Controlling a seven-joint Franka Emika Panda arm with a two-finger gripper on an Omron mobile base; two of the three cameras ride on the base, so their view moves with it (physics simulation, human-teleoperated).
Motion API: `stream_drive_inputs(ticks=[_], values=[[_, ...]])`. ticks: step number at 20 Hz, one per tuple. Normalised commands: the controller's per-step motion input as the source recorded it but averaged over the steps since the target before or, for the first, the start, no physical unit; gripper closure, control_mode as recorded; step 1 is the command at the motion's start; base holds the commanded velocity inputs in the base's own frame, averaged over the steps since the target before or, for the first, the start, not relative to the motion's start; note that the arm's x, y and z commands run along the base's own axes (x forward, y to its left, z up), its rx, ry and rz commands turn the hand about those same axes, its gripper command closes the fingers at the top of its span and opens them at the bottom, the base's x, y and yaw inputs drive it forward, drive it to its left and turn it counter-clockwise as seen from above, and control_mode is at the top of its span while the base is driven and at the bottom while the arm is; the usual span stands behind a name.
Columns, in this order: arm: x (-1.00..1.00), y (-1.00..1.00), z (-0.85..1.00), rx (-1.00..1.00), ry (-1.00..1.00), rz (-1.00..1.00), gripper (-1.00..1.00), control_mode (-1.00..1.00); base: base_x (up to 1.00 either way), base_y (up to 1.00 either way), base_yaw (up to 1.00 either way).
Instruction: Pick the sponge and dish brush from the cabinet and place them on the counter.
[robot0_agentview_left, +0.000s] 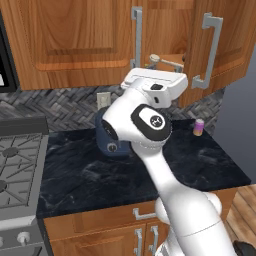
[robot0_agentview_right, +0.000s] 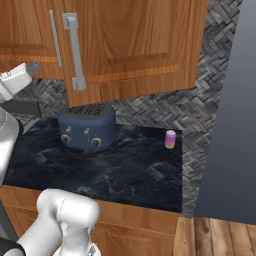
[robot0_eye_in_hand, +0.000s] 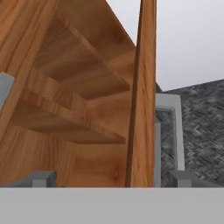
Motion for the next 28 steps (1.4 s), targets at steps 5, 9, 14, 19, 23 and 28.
stream_drive_inputs(ticks=[5,9,14,19,23,28], values=[[0.23,-0.11,-0.05,0.01,0.0,0.0,-1.0,-1.0,0.0,0.0,0.0],[0.25,-0.22,-0.13,0.01,0.0,-0.04,-1.0,-1.0,0.0,0.0,0.0],[0.23,-0.17,-0.11,0.0,0.01,-0.07,-1.0,-1.0,0.0,0.0,0.0],[0.2,-0.23,-0.05,0.0,0.01,-0.09,-1.0,-1.0,0.0,0.0,0.0],[0.06,-0.32,0.0,0.0,0.01,-0.12,-1.0,-1.0,0.0,0.0,0.0],[-0.1,-0.51,0.0,0.04,0.0,-0.17,-1.0,-1.0,0.0,0.0,0.0]])
